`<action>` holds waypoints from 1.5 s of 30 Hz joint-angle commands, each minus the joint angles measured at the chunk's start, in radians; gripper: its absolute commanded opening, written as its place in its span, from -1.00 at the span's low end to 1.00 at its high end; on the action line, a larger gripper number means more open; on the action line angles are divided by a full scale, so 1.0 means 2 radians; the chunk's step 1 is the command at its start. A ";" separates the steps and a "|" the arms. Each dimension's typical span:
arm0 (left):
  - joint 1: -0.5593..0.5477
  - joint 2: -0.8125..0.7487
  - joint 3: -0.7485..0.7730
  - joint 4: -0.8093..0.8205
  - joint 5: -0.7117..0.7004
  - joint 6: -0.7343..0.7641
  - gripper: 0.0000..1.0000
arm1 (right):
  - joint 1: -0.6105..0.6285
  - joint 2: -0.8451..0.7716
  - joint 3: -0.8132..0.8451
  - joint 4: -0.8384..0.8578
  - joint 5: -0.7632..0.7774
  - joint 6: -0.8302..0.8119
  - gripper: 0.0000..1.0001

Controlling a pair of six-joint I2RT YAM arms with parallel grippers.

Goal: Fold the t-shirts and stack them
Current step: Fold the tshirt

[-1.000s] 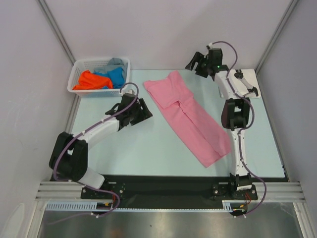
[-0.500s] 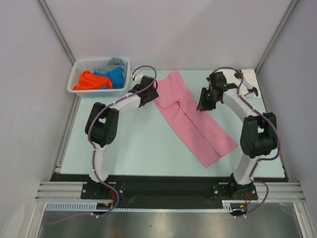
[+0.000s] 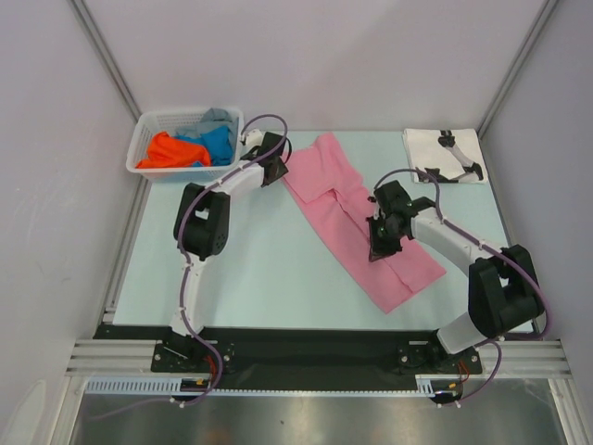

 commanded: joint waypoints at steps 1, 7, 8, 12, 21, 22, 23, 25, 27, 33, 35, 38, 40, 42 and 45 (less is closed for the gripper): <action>0.008 0.016 0.027 -0.005 0.007 -0.012 0.08 | 0.009 -0.010 -0.023 0.007 0.015 0.008 -0.98; 0.017 0.041 0.033 0.029 0.052 -0.011 0.11 | 0.024 -0.023 -0.040 0.010 0.028 0.034 -1.00; 0.019 0.042 0.034 0.032 0.056 -0.013 0.11 | 0.026 -0.022 -0.041 0.010 0.037 0.036 -1.00; 0.028 0.053 0.037 0.029 0.071 -0.043 0.08 | 0.034 -0.016 -0.052 0.016 0.057 0.042 -1.00; 0.045 0.070 0.036 0.042 0.120 -0.061 -0.37 | 0.055 -0.029 -0.060 0.015 0.076 0.060 -0.84; 0.046 0.070 0.037 0.045 0.122 -0.059 -0.45 | 0.055 -0.036 -0.060 0.015 0.074 0.059 -0.78; 0.048 0.072 0.037 0.049 0.123 -0.058 -0.59 | 0.055 -0.045 -0.058 0.011 0.072 0.059 -0.69; 0.051 0.077 0.049 0.053 0.126 -0.052 -0.75 | 0.055 -0.044 -0.056 0.004 0.061 0.050 -0.40; 0.057 0.093 0.082 0.042 0.128 -0.044 -0.90 | 0.060 -0.043 -0.052 -0.014 0.054 0.046 -0.19; 0.064 0.113 0.141 0.024 0.140 -0.001 -0.81 | 0.078 -0.039 -0.059 -0.051 0.047 0.032 0.25; 0.062 0.101 0.136 0.015 0.142 0.000 -0.32 | 0.084 -0.036 -0.066 -0.044 0.028 0.023 0.27; 0.061 0.075 0.113 0.001 0.157 0.004 0.00 | 0.102 -0.021 -0.071 -0.035 0.015 0.022 0.20; 0.059 0.056 0.089 -0.006 0.161 0.017 0.09 | 0.111 -0.008 -0.071 -0.033 0.015 0.026 0.05; 0.054 0.018 0.052 -0.004 0.163 0.032 0.17 | 0.121 0.000 -0.072 -0.028 0.009 0.030 -0.06; 0.049 -0.038 0.002 -0.007 0.173 0.043 0.21 | 0.130 0.015 -0.072 -0.031 0.016 0.036 -0.17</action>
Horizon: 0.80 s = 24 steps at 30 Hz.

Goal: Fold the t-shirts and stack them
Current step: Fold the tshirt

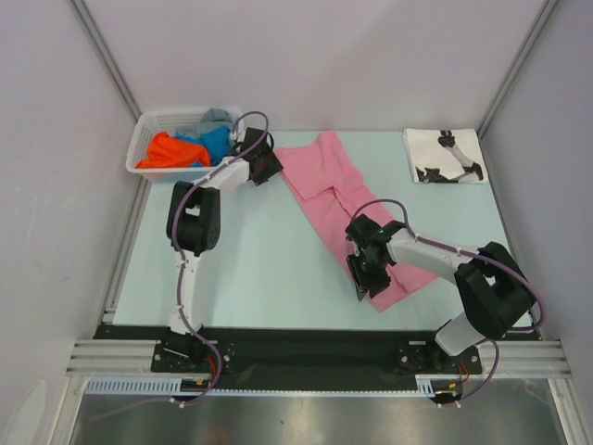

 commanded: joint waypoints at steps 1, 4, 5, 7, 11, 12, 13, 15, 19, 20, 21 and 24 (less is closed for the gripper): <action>-0.008 -0.089 -0.046 -0.027 0.016 0.033 0.21 | 0.010 0.013 -0.003 -0.003 0.004 0.004 -0.17; -0.013 -0.150 -0.090 -0.039 0.018 0.046 0.22 | 0.014 0.019 -0.003 -0.009 0.019 0.010 -0.15; -0.014 -0.165 -0.103 -0.038 0.018 0.049 0.22 | 0.015 0.019 -0.003 -0.010 0.023 0.011 -0.15; -0.016 -0.211 -0.138 -0.035 0.021 0.055 0.22 | 0.014 0.017 0.003 -0.016 0.031 0.015 -0.15; -0.025 -0.274 -0.174 -0.049 0.028 0.064 0.22 | 0.016 0.010 0.001 -0.028 0.053 0.024 -0.15; -0.026 -0.284 -0.188 -0.052 0.029 0.066 0.22 | 0.016 0.010 -0.001 -0.026 0.055 0.025 -0.15; -0.029 -0.306 -0.195 -0.054 0.035 0.067 0.21 | 0.017 0.013 -0.003 -0.026 0.055 0.027 -0.16; -0.031 -0.327 -0.224 -0.056 0.038 0.065 0.21 | 0.020 0.021 -0.002 -0.028 0.057 0.027 -0.19; -0.031 -0.383 -0.265 -0.053 0.038 0.063 0.21 | 0.020 0.042 0.001 -0.032 0.060 0.027 -0.39; -0.031 -0.392 -0.268 -0.054 0.037 0.063 0.21 | 0.020 0.045 0.001 -0.032 0.061 0.027 -0.42; -0.031 -0.407 -0.272 -0.057 0.036 0.064 0.21 | 0.021 0.047 0.001 -0.033 0.062 0.027 -0.43; -0.031 -0.428 -0.271 -0.070 0.031 0.068 0.21 | 0.022 0.058 0.001 -0.035 0.078 0.030 -0.47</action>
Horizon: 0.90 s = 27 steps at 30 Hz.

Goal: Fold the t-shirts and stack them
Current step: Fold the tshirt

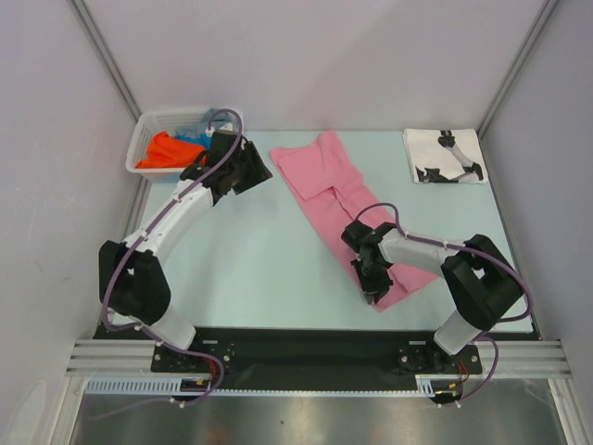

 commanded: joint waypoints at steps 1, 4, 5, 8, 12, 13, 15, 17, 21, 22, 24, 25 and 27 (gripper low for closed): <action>-0.001 -0.044 -0.001 -0.009 -0.004 0.015 0.21 | 0.003 0.017 0.002 -0.010 0.025 0.005 -0.52; 0.000 -0.061 0.002 -0.017 -0.010 0.018 0.21 | 0.006 0.022 0.002 -0.008 0.025 0.004 -0.82; 0.000 -0.064 0.002 -0.022 -0.011 0.019 0.20 | 0.009 0.022 0.002 -0.006 0.022 0.003 -0.92; 0.000 -0.080 0.006 -0.034 -0.014 0.022 0.21 | 0.021 0.014 0.004 0.001 -0.001 0.000 -1.00; 0.001 -0.096 0.003 -0.050 -0.020 0.022 0.20 | 0.029 0.003 0.004 0.029 -0.079 0.012 -1.00; 0.001 -0.100 0.001 -0.055 -0.023 0.022 0.21 | 0.032 0.002 0.006 0.046 -0.115 0.020 -1.00; 0.001 -0.113 -0.006 -0.059 -0.026 0.022 0.20 | 0.043 0.005 0.013 0.063 -0.146 0.039 -1.00; 0.003 -0.129 -0.014 -0.065 -0.030 0.022 0.21 | 0.061 0.028 0.038 0.080 -0.172 0.049 -1.00; 0.007 -0.161 -0.044 -0.078 -0.038 0.025 0.22 | 0.092 0.084 0.094 0.112 -0.202 0.096 -1.00; 0.009 -0.169 -0.051 -0.081 -0.039 0.025 0.22 | 0.098 0.094 0.108 0.126 -0.215 0.110 -1.00; 0.013 -0.193 -0.071 -0.085 -0.040 0.025 0.22 | 0.115 0.125 0.140 0.139 -0.223 0.134 -1.00; 0.017 -0.202 -0.077 -0.088 -0.040 0.025 0.22 | 0.121 0.140 0.158 0.123 -0.214 0.139 -1.00; 0.018 -0.219 -0.096 -0.090 -0.041 0.025 0.23 | 0.132 0.163 0.203 0.109 -0.197 0.143 -1.00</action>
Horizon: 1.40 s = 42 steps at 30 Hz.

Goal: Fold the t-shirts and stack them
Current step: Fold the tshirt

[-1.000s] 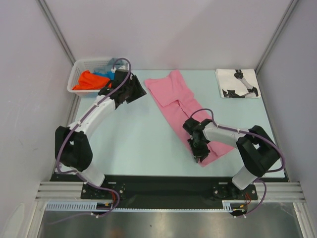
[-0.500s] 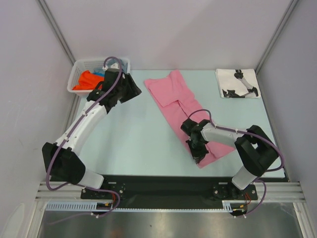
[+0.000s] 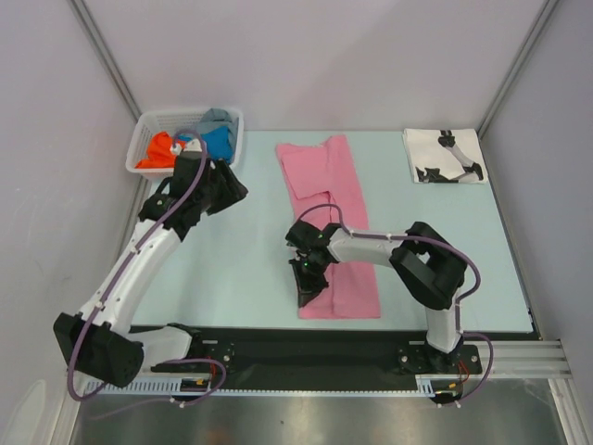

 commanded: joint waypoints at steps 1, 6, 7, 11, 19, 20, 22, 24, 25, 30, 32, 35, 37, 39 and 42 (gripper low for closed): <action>0.009 -0.048 -0.025 -0.013 -0.012 0.013 0.24 | 0.024 0.024 0.063 0.021 -0.014 0.053 -1.00; 0.016 -0.078 -0.055 -0.028 -0.006 0.022 0.27 | 0.044 0.057 0.102 0.058 -0.050 0.089 -0.95; 0.017 -0.081 -0.059 -0.031 0.003 0.024 0.28 | 0.047 0.058 0.104 0.057 -0.058 0.088 -0.85; 0.017 -0.101 -0.088 -0.032 0.037 0.033 0.33 | 0.038 0.017 0.075 0.042 -0.046 0.051 -0.35; 0.002 -0.152 -0.234 0.031 0.179 -0.007 0.24 | -0.025 -0.172 -0.061 -0.023 0.023 0.008 0.16; -0.008 -0.155 -0.250 0.041 0.187 -0.020 0.23 | -0.036 -0.207 -0.108 -0.020 0.019 0.011 0.13; -0.050 -0.153 -0.284 0.051 0.192 -0.035 0.23 | -0.075 -0.243 -0.152 -0.002 0.006 0.021 0.07; -0.078 -0.148 -0.313 0.060 0.186 -0.060 0.22 | -0.102 -0.289 -0.212 0.008 -0.002 0.025 -0.02; -0.105 -0.144 -0.320 0.069 0.181 -0.066 0.23 | -0.126 -0.302 -0.231 0.011 -0.010 0.028 -0.06; -0.149 -0.123 -0.350 0.079 0.154 -0.096 0.27 | -0.181 -0.381 -0.333 0.037 -0.034 0.045 -0.10; -0.153 -0.084 -0.357 0.080 0.155 -0.102 0.26 | -0.211 -0.392 -0.359 0.051 -0.055 0.052 -0.05; -0.168 -0.049 -0.361 0.087 0.154 -0.099 0.21 | -0.232 -0.408 -0.398 0.093 -0.096 0.068 0.01; -0.173 -0.046 -0.362 0.090 0.148 -0.100 0.20 | -0.233 -0.410 -0.411 0.118 -0.112 0.073 0.03; -0.173 -0.048 -0.364 0.093 0.140 -0.102 0.21 | -0.233 -0.402 -0.423 0.133 -0.120 0.074 0.04; -0.173 -0.038 -0.370 0.105 0.145 -0.103 0.20 | -0.232 -0.388 -0.433 0.157 -0.132 0.081 0.04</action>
